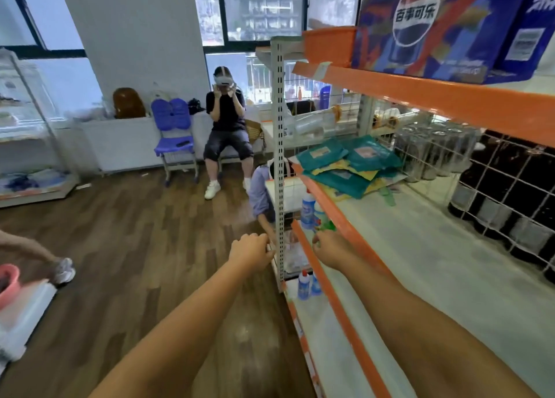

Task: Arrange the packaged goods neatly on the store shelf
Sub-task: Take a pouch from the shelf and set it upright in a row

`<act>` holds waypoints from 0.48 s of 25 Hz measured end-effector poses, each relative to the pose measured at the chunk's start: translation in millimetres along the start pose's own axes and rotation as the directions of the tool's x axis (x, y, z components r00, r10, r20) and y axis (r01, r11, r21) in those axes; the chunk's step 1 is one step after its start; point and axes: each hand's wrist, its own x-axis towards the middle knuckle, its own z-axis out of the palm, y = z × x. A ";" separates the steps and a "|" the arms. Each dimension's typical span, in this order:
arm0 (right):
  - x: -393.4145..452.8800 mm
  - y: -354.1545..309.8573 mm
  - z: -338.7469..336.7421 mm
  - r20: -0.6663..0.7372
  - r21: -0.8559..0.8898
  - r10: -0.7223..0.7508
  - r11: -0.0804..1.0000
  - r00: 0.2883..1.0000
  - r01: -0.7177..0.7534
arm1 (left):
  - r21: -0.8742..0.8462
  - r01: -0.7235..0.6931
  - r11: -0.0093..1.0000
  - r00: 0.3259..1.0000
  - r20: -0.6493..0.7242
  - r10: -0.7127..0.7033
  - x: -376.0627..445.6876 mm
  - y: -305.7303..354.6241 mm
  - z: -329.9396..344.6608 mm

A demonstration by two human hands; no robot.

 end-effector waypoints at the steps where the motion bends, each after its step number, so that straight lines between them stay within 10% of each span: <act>1: 11.6 1.5 1.4 0.000 -0.010 0.009 1.000 1.000 -0.009 | 0.001 -0.005 1.000 1.000 0.019 0.005 11.9 -2.8 3.3; 12: 196.3 31.7 -60.5 -0.107 -0.066 0.031 0.997 0.994 -0.038 | -0.047 -0.068 0.997 0.993 -0.097 0.063 211.1 5.2 -23.6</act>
